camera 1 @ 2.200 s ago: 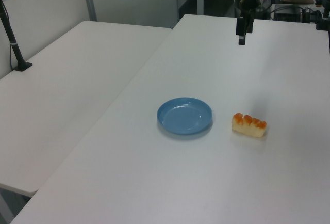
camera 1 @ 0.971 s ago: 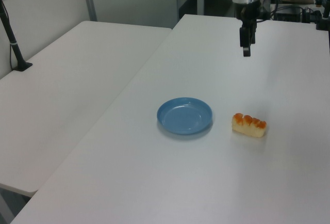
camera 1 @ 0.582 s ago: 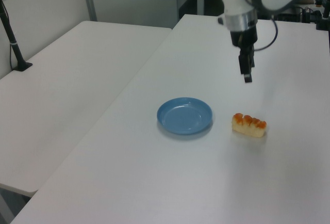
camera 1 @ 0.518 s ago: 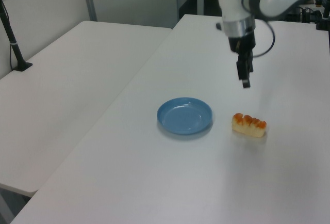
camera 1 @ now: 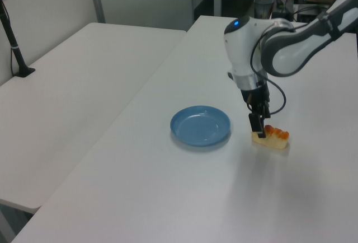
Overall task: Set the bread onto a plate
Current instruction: 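Lower the gripper over the bread roll and close on it, then lift the bread roll and carry it over the blue plate, lowering it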
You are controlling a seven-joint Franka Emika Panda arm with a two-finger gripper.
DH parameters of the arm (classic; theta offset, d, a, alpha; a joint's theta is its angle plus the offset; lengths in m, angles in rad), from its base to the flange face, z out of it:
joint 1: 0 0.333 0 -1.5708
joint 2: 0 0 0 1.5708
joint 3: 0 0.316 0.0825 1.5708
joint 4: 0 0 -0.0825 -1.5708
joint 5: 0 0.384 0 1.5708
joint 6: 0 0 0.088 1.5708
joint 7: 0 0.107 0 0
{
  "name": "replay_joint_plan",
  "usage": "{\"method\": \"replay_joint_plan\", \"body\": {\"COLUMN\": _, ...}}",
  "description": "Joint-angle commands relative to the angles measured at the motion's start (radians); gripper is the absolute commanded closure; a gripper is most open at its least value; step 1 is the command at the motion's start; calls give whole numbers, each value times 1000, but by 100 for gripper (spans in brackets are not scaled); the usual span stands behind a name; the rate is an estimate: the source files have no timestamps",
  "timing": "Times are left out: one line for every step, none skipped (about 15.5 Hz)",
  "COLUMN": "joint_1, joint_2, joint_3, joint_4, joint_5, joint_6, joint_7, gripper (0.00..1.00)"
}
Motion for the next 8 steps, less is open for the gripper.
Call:
{"method": "replay_joint_plan", "body": {"joint_1": 12, "joint_2": 17, "joint_3": 11, "joint_4": -37, "joint_5": -41, "joint_6": 58, "joint_7": 69, "gripper": 35}}
{"method": "replay_joint_plan", "body": {"joint_1": 10, "joint_2": 16, "joint_3": 11, "joint_4": -37, "joint_5": -43, "joint_6": 58, "joint_7": 61, "gripper": 56}}
{"method": "replay_joint_plan", "body": {"joint_1": 10, "joint_2": 14, "joint_3": 11, "joint_4": -36, "joint_5": -43, "joint_6": 58, "joint_7": 58, "gripper": 72}}
{"method": "replay_joint_plan", "body": {"joint_1": 7, "joint_2": 10, "joint_3": 11, "joint_4": -29, "joint_5": -43, "joint_6": 56, "joint_7": 45, "gripper": 86}}
{"method": "replay_joint_plan", "body": {"joint_1": 3, "joint_2": 5, "joint_3": 11, "joint_4": -22, "joint_5": -43, "joint_6": 49, "joint_7": 31, "gripper": 89}}
{"method": "replay_joint_plan", "body": {"joint_1": 0, "joint_2": 1, "joint_3": 10, "joint_4": -11, "joint_5": -43, "joint_6": 47, "joint_7": 20, "gripper": 89}}
{"method": "replay_joint_plan", "body": {"joint_1": -3, "joint_2": 1, "joint_3": 8, "joint_4": 12, "joint_5": -43, "joint_6": 46, "joint_7": 12, "gripper": 89}}
{"method": "replay_joint_plan", "body": {"joint_1": -5, "joint_2": 1, "joint_3": 0, "joint_4": 50, "joint_5": -41, "joint_6": 44, "joint_7": 9, "gripper": 89}}
